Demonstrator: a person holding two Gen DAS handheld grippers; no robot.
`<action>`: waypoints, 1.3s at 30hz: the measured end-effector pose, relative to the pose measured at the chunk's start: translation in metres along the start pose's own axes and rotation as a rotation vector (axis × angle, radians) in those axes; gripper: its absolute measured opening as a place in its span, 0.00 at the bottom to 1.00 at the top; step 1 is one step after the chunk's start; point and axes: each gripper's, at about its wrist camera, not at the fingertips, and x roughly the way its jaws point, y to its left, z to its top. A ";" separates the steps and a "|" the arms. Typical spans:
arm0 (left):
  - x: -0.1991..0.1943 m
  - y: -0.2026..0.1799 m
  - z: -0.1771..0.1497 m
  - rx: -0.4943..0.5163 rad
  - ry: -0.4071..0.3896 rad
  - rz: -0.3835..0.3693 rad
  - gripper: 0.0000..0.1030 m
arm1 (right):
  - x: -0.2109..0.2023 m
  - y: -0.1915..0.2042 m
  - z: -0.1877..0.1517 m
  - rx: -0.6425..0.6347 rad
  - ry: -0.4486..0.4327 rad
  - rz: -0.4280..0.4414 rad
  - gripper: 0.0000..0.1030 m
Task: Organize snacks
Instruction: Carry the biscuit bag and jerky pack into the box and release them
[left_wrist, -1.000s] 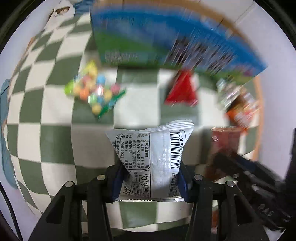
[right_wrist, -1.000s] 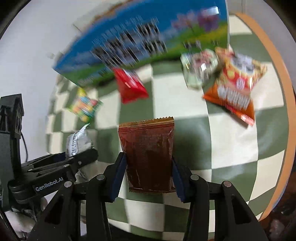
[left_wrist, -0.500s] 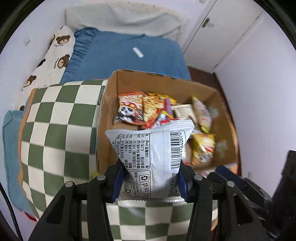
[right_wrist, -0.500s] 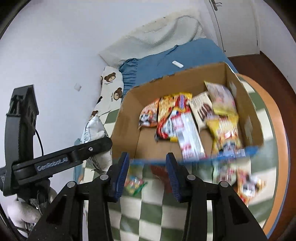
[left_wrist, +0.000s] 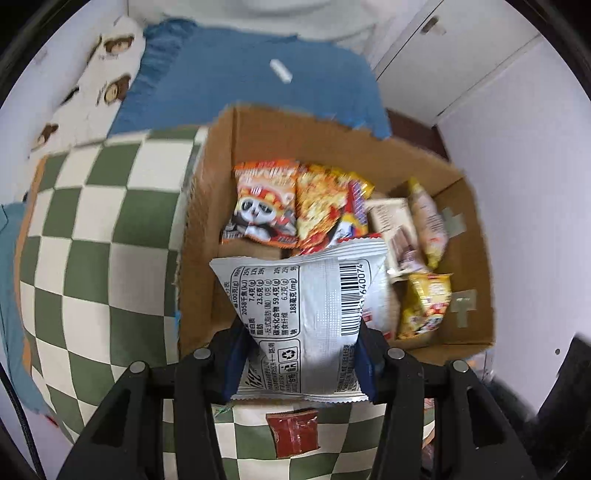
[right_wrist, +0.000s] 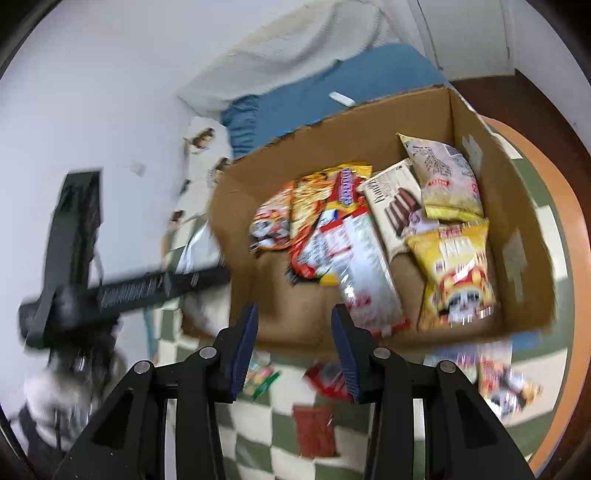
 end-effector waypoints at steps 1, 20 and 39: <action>-0.011 -0.002 -0.005 0.004 -0.026 -0.008 0.45 | -0.005 0.003 -0.013 -0.012 -0.005 -0.007 0.48; 0.029 0.078 -0.182 -0.065 0.049 0.211 0.45 | 0.150 0.019 -0.159 -0.126 0.306 -0.253 0.68; -0.062 -0.007 -0.106 0.058 -0.106 0.030 0.45 | -0.020 0.054 -0.068 -0.150 0.021 -0.029 0.57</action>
